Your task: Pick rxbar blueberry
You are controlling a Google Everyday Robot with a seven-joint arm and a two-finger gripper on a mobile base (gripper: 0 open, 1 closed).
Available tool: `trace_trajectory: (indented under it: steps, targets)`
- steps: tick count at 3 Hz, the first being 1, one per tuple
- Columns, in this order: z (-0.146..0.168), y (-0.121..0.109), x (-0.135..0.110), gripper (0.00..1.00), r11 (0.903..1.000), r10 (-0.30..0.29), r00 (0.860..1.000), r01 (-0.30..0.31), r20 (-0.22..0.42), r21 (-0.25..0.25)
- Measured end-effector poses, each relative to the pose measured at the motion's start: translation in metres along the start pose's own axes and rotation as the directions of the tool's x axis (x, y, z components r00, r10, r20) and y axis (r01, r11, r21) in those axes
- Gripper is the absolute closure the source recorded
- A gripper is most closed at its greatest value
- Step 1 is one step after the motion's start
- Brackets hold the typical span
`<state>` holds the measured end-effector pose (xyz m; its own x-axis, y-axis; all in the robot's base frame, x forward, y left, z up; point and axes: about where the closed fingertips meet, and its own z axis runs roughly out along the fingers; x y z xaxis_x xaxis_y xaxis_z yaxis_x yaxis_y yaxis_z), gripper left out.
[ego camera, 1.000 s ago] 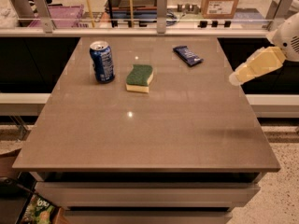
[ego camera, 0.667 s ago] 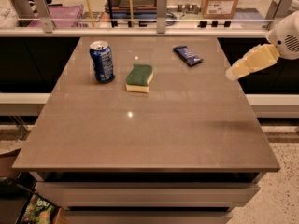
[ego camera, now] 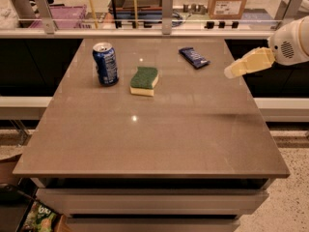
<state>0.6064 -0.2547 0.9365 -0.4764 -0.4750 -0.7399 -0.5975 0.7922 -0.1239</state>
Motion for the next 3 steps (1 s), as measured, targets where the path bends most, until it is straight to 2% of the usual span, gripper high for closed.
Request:
trace_trajectory:
  steps: [1, 3]
  targets:
    - [0.020, -0.009, -0.001, 0.00, 0.9988, 0.048, 0.998, -0.048, 0.028, 0.002]
    - [0.065, -0.025, -0.007, 0.00, 0.9957, 0.087, 0.996, -0.087, 0.011, 0.031]
